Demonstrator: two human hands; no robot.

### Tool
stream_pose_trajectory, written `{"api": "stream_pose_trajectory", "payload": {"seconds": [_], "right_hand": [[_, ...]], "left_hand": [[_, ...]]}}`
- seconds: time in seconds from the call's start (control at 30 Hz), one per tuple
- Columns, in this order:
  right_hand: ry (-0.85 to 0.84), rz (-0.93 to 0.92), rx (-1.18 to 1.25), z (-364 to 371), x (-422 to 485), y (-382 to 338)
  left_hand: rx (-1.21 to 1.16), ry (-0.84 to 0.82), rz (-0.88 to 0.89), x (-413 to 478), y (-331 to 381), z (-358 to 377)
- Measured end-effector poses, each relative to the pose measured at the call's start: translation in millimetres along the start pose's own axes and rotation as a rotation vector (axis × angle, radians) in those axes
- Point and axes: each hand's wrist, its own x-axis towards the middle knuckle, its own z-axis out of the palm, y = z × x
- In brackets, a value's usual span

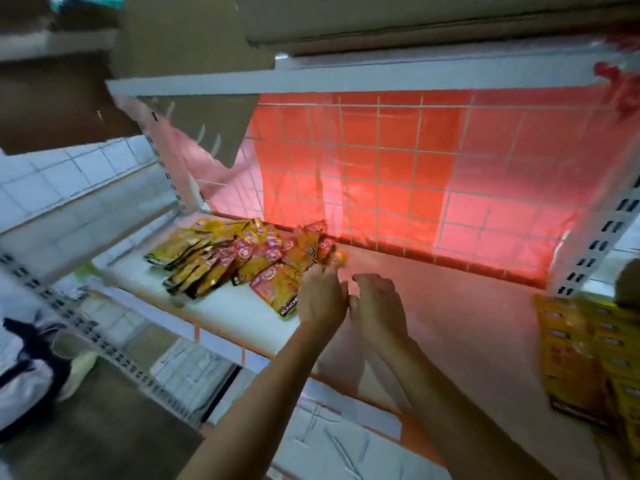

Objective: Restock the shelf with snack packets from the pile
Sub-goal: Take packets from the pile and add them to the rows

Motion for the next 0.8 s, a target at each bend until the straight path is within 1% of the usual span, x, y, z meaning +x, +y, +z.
{"api": "stream_pose_trajectory", "payload": {"seconds": [0.13,0.2,0.3,0.37,0.47,0.57,0.67,0.8], "right_hand": [[-0.021,-0.004,0.122,22.8,14.5,-40.4],[-0.019,-0.035,0.123,33.4,24.4,-57.2],[-0.051,-0.082,0.103,49.2,37.7,-75.1],[-0.097,-0.043,0.062,57.6,44.1,-80.6],[-0.105,0.031,-0.015,66.2,45.9,-83.0],[-0.084,0.069,-0.031,72.0,43.4,-84.2],[-0.110,0.197,0.059,69.9,43.7,-82.4],[-0.156,0.282,0.189,62.2,41.7,-70.4]], "left_hand": [[0.030,0.056,-0.089,4.5,-49.4,-9.0],[0.045,0.069,-0.171,4.2,-67.9,-12.9],[0.123,0.011,-0.323,0.8,-89.5,-13.5],[0.161,-0.031,-0.369,-2.0,-99.1,-11.2],[0.129,-0.054,-0.362,-2.3,-104.0,-8.7],[0.074,-0.027,-0.325,-3.8,-100.7,-8.8],[0.023,-0.022,-0.289,-4.9,-96.5,-8.3],[-0.120,-0.050,-0.234,-3.9,-86.0,-6.6]]}}
